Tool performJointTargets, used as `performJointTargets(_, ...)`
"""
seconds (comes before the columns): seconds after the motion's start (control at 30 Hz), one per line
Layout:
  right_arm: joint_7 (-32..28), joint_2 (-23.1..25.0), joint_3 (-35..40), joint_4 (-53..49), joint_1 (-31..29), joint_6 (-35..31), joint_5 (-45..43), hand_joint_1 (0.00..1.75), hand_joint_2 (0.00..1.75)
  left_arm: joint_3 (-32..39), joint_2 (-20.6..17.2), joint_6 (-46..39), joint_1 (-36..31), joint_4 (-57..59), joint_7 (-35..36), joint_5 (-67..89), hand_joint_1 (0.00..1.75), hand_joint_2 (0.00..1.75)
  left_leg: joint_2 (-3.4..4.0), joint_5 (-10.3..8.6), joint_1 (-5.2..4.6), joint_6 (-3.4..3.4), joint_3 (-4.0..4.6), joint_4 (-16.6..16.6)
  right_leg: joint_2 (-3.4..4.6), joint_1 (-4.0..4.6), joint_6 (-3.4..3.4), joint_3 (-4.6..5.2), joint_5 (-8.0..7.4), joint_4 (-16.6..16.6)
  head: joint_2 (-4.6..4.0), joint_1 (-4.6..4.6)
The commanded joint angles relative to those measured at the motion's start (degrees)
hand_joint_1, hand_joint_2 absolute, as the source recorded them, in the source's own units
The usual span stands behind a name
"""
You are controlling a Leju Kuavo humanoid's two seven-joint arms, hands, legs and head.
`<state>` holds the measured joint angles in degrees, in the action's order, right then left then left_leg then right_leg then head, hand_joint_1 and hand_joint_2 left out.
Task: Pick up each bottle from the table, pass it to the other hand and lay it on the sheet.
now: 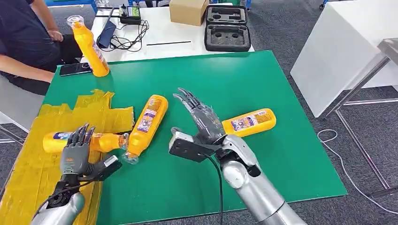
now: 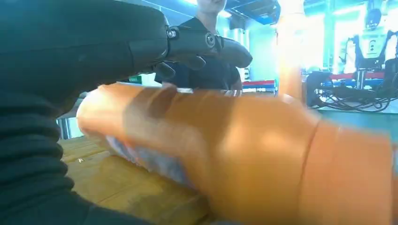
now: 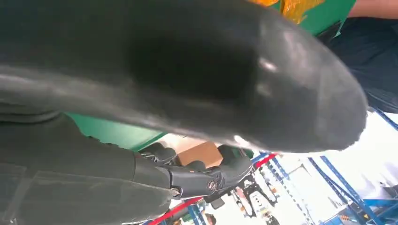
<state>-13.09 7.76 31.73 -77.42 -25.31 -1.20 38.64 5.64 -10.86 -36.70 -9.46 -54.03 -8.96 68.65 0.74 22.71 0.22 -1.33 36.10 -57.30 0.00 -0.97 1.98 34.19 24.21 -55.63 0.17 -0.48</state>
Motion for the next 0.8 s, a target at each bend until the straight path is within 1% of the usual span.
performJointTargets(0.03,0.36,-2.42,1.84,3.37,-2.01,-1.05,-0.91,0.00,0.00,0.71,1.43,1.07,-3.66,4.27,-2.76,-0.99,0.00,0.00,-0.13,0.10,0.07,0.06,-0.26,-0.01,-0.08,0.07,-0.10,-0.30,0.10,0.03,0.00,0.00)
performJointTargets(0.13,0.27,-2.33,1.06,1.55,0.52,-1.80,-0.41,0.00,0.00,0.28,2.24,-0.23,-4.01,3.85,-7.99,-6.08,0.00,0.00,-0.24,0.02,0.04,0.04,-0.17,0.03,-0.20,0.04,-0.06,-0.22,0.07,0.06,0.00,0.00)
performJointTargets(0.17,0.38,-2.21,0.91,0.72,1.21,-1.82,0.12,0.00,0.00,0.14,2.30,-0.18,-3.82,3.29,-8.72,-7.12,0.00,0.00,-0.30,0.07,0.07,0.06,-0.28,0.02,-0.25,0.07,-0.10,-0.35,0.12,0.07,0.00,0.00)
performJointTargets(0.23,1.01,-2.14,0.79,-0.37,1.69,-1.69,0.82,0.00,0.00,0.18,2.79,0.66,-3.67,1.06,-11.18,-11.11,0.00,0.00,-0.22,0.08,0.05,0.05,-0.28,0.04,-0.17,0.05,-0.08,-0.33,0.12,0.08,0.00,0.00)
performJointTargets(0.27,1.32,-2.31,0.75,-0.81,1.79,-1.67,0.98,0.00,0.00,0.21,2.84,1.68,-3.57,0.05,-11.87,-12.95,0.00,0.00,-0.14,0.03,0.02,0.03,-0.13,0.03,-0.11,0.02,-0.05,-0.16,0.05,0.05,0.00,0.00)
performJointTargets(0.33,2.07,-3.22,0.33,-0.98,2.25,-2.07,0.87,0.00,0.00,1.17,4.07,5.49,-2.85,-3.64,-15.56,-21.70,0.00,0.00,-0.25,0.14,0.06,0.05,-0.28,-0.04,-0.20,0.06,-0.10,-0.34,0.17,0.01,0.00,-0.02)
performJointTargets(0.4,2.02,-4.18,-1.06,-1.60,4.65,-3.37,1.56,0.00,0.00,3.04,6.28,9.27,-0.64,-9.34,-17.88,-31.66,0.00,0.00,-0.33,0.13,0.08,0.05,-0.26,-0.06,-0.28,0.09,-0.09,-0.35,0.18,0.03,0.00,0.00)
performJointTargets(0.43,1.99,-4.59,-2.00,-2.20,6.16,-4.11,2.17,0.00,0.00,3.67,7.24,11.23,0.47,-12.03,-18.32,-35.90,0.00,0.00,-0.28,0.05,0.05,0.02,-0.17,0.01,-0.25,0.05,-0.05,-0.23,0.10,0.08,0.00,-0.02)
performJointTargets(0.47,1.91,-5.25,-3.30,-3.10,7.98,-4.71,2.83,0.00,0.00,3.50,7.76,14.15,1.91,-15.38,-18.25,-39.68,0.00,0.00,-0.31,0.09,0.07,0.03,-0.26,0.00,-0.27,0.07,-0.06,-0.34,0.14,0.09,0.00,0.00)
performJointTargets(0.5,2.30,-5.44,-4.81,-4.30,9.39,-5.22,2.94,0.00,0.00,3.45,8.24,17.55,2.07,-16.98,-17.72,-43.74,0.00,0.00,-0.30,0.08,0.06,0.01,-0.24,0.02,-0.26,0.06,-0.04,-0.34,0.11,0.14,0.00,0.00)
performJointTargets(0.57,2.63,-6.15,-7.23,-8.38,12.29,-5.79,3.75,0.00,0.00,3.53,9.37,22.31,1.59,-19.99,-19.29,-52.78,0.00,0.00,-0.29,0.05,0.04,0.00,-0.11,0.00,-0.26,0.03,-0.02,-0.21,0.09,0.09,0.00,-0.02)
performJointTargets(0.63,2.85,-7.37,-7.58,-11.67,13.72,-7.05,6.98,0.00,0.00,3.22,9.75,24.39,2.12,-24.64,-20.93,-59.76,0.00,0.00,-0.45,0.11,0.06,0.01,-0.13,-0.09,-0.41,0.04,-0.05,-0.27,0.18,0.05,0.00,0.00)
performJointTargets(0.67,3.59,-7.55,-7.78,-12.70,14.26,-7.61,8.29,0.00,0.00,3.04,9.64,24.23,2.94,-26.83,-21.06,-60.87,0.00,0.00,-0.48,0.11,0.07,0.01,-0.08,-0.12,-0.43,0.04,-0.05,-0.25,0.18,0.02,0.00,0.00)
performJointTargets(0.7,3.70,-7.61,-7.79,-12.97,14.34,-7.57,8.41,0.00,0.00,3.00,9.60,24.19,3.30,-27.59,-20.76,-61.06,0.00,0.00,-0.33,0.07,0.05,0.01,0.05,-0.10,-0.28,0.03,-0.04,-0.06,0.09,0.02,0.00,0.00)
performJointTargets(0.8,3.85,-7.42,-7.66,-12.95,14.24,-7.46,8.52,0.00,0.00,3.04,9.37,24.19,3.68,-27.82,-20.67,-61.12,0.00,0.00,-0.19,0.17,0.04,0.03,-0.12,-0.09,-0.11,0.03,-0.08,-0.20,0.13,0.02,0.00,0.00)
